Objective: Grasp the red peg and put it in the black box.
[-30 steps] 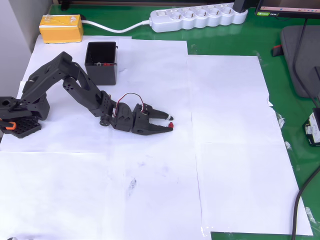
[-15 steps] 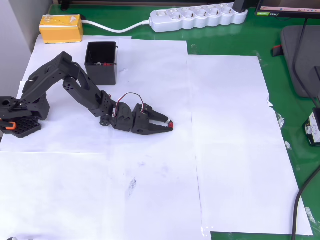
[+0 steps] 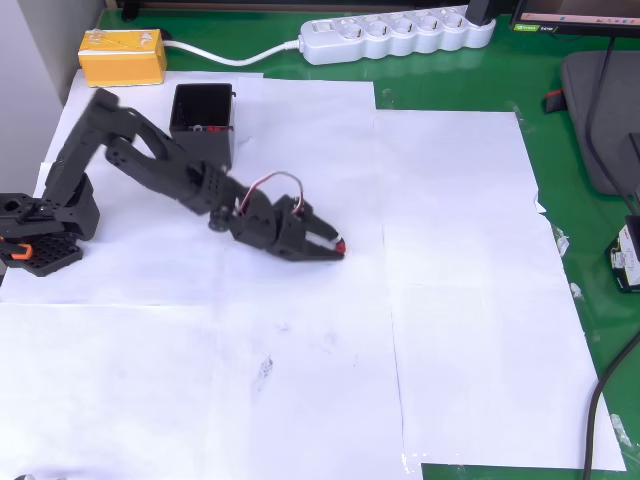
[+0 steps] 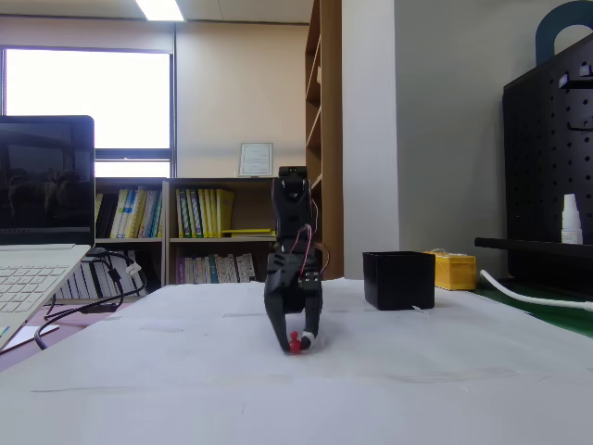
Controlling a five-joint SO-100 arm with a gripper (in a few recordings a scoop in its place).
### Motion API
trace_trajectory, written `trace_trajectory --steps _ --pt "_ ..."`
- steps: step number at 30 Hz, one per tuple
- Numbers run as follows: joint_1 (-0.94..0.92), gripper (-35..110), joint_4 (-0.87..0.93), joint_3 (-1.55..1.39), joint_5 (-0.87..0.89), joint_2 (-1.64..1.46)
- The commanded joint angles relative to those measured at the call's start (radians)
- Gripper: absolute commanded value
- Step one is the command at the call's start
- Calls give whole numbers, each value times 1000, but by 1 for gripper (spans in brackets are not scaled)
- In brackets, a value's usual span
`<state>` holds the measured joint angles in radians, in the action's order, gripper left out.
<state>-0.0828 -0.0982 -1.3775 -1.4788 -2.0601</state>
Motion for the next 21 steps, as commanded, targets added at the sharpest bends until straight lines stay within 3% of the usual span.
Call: trace_trajectory --steps 1,6,12,21 --pt "6 0 273 -89 49 302" --pt "15 0 545 -106 106 476" --pt "18 0 1009 -313 202 551" --pt "89 0 1285 -302 281 729"
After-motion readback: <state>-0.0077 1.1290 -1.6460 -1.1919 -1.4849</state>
